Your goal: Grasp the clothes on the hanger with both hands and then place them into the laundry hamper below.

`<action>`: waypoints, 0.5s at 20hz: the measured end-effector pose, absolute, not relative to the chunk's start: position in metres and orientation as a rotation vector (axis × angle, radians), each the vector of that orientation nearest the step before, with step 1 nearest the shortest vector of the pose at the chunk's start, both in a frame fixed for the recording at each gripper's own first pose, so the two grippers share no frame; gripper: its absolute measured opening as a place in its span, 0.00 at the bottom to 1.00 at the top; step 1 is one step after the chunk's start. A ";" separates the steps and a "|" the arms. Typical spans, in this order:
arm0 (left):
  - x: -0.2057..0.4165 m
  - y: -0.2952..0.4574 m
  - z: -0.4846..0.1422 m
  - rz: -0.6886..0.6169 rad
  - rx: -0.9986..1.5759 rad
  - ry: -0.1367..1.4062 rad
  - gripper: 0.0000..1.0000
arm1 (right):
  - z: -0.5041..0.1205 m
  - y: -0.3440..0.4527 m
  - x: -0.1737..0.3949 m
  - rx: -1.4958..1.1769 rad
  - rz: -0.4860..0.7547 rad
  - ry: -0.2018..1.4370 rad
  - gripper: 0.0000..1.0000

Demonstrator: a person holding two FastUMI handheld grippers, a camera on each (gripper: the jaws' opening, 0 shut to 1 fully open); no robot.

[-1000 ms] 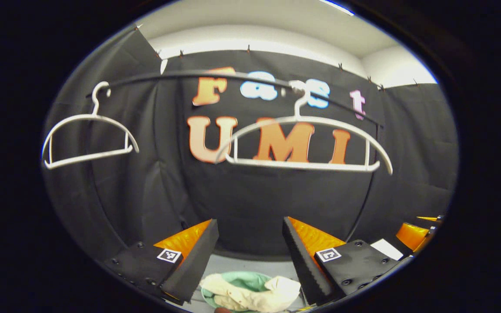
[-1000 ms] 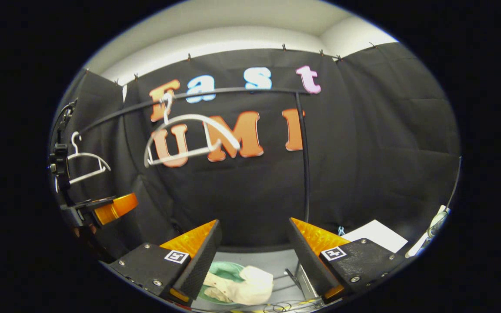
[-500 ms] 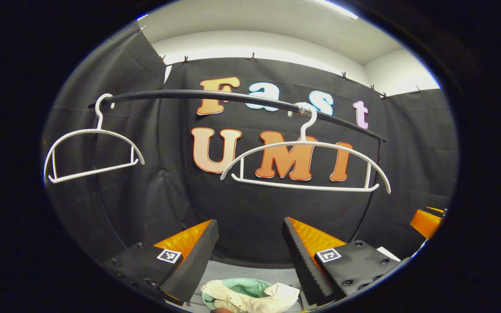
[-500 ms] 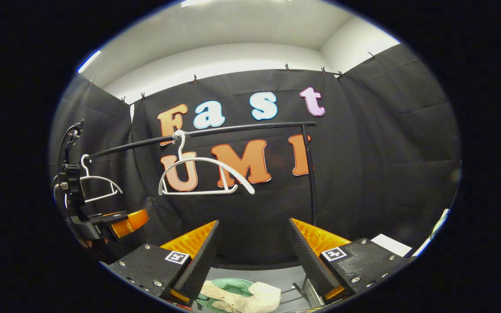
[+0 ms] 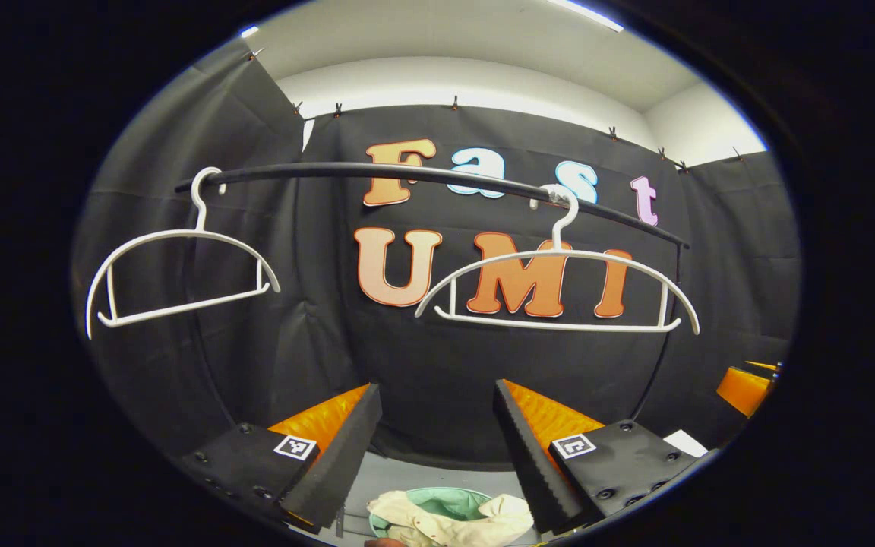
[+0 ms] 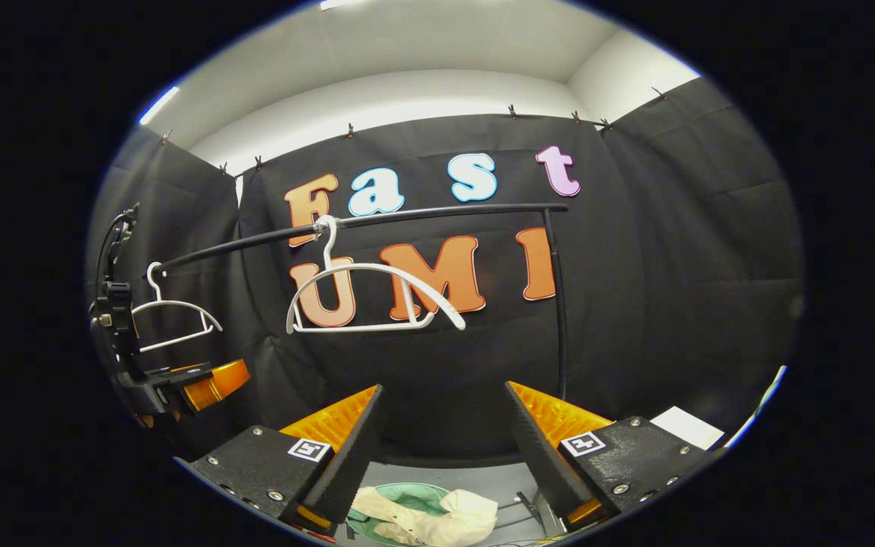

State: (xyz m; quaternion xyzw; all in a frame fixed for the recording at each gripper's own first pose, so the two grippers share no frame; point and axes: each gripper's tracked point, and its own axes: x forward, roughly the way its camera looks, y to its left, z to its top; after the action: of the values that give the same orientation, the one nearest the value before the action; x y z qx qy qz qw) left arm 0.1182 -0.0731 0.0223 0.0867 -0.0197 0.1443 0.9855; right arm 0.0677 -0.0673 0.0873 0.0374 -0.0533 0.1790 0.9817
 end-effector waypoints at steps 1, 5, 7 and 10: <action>0.118 -0.071 0.021 0.294 0.177 -0.036 0.97 | 0.086 -0.065 0.069 0.073 0.362 -0.106 0.92; 0.117 -0.065 0.017 0.300 0.172 -0.027 1.00 | 0.086 -0.060 0.070 0.064 0.368 -0.103 0.95; 0.115 -0.061 0.016 0.308 0.176 -0.029 1.00 | 0.084 -0.056 0.070 0.067 0.374 -0.100 0.95; 0.111 -0.057 0.018 0.322 0.178 -0.032 1.00 | 0.082 -0.051 0.074 0.064 0.380 -0.096 0.95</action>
State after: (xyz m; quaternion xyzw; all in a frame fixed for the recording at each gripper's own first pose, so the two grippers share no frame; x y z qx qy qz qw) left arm 0.1107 -0.0568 0.0176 0.0885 -0.0160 0.1601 0.9830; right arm 0.0739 -0.0513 0.0825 0.0319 -0.0475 0.1887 0.9804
